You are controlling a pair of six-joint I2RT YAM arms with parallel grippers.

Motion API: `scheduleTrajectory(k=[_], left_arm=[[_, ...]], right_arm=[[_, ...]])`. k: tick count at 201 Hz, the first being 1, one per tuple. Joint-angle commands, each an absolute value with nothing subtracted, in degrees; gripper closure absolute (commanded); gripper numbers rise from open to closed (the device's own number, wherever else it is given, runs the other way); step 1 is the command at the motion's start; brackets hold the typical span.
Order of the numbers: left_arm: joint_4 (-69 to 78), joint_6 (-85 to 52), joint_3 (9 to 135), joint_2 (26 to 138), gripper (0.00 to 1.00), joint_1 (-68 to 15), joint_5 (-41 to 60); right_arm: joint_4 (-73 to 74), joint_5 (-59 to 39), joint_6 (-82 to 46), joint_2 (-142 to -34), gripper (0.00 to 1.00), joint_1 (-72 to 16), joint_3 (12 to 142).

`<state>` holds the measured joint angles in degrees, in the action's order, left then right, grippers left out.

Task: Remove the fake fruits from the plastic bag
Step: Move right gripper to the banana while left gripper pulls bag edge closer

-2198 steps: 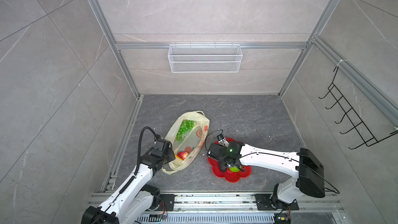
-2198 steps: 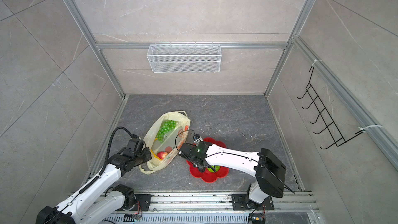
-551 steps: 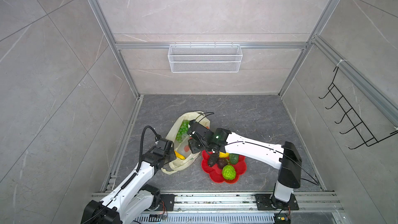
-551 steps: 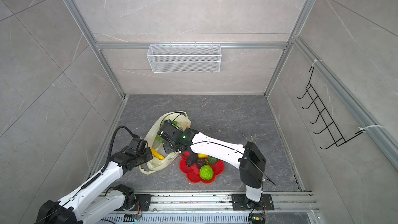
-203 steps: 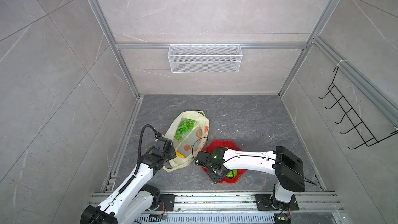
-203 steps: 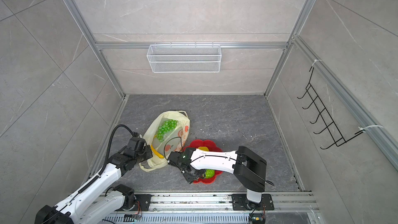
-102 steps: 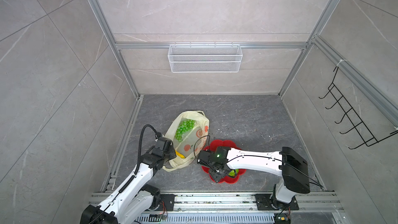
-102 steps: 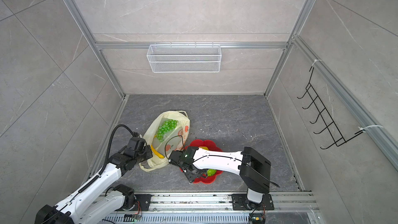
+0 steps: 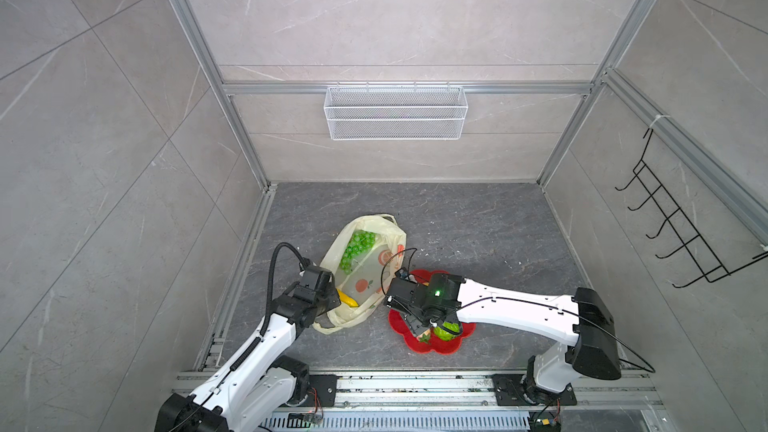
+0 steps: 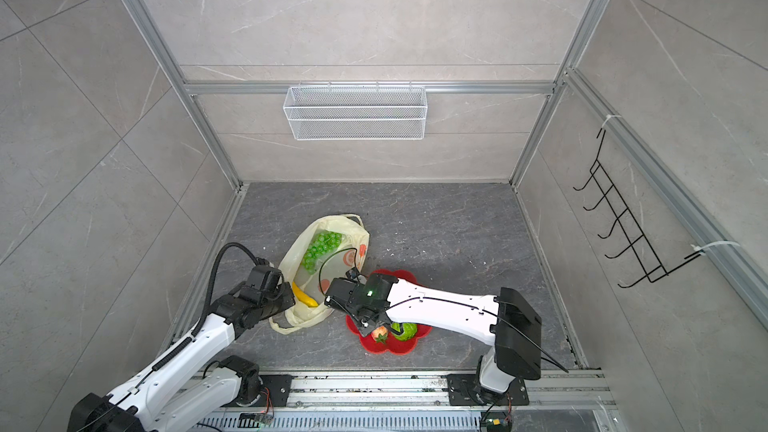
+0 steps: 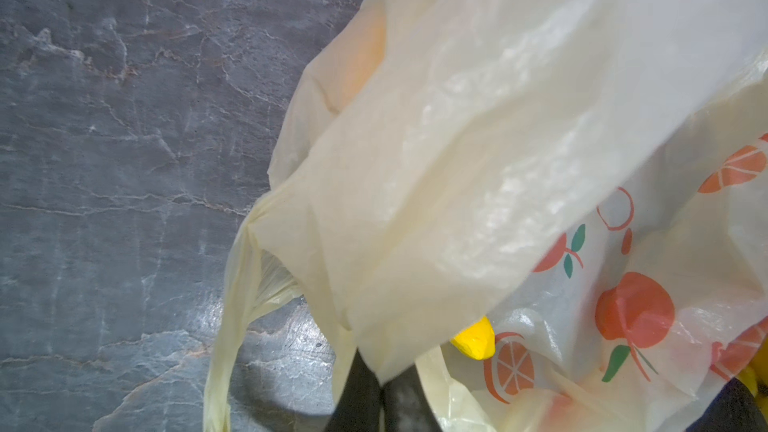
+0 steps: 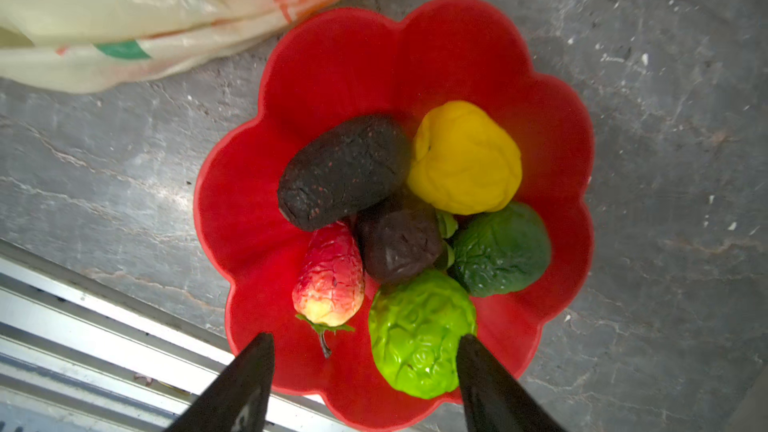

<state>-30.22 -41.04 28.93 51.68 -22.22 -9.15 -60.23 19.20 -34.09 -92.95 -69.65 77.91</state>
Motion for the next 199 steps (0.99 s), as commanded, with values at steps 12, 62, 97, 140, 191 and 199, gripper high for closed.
scheduleTrajectory(k=[12, 62, 97, 140, 191, 199], left_arm=[[-38.5, -43.1, 33.5, 49.2, 0.74, -22.3, -12.6], [-47.4, -42.3, 44.2, 51.8, 0.32, -23.1, -21.0], [-49.1, -36.2, 55.2, 63.8, 0.13, -27.4, -26.0], [-52.0, -33.8, 64.8, 82.9, 0.00, -30.0, -32.9], [-42.6, -36.8, 57.6, 83.9, 0.29, -18.9, -22.8], [-40.1, -36.8, 55.3, 81.8, 0.38, -16.6, -19.8]], right_arm=[[-53.3, 24.1, -36.3, -87.9, 0.28, -69.9, 77.7], [-40.5, 24.3, -38.9, -87.2, 0.28, -69.9, 73.0], [-33.0, 24.3, -40.9, -89.4, 0.28, -69.9, 70.7], [-23.6, 22.2, -43.3, -91.6, 0.27, -69.4, 67.8], [-17.5, 15.9, -42.2, -98.7, 0.27, -68.0, 70.6], [-17.6, 15.0, -41.8, -100.4, 0.27, -67.6, 72.0]])
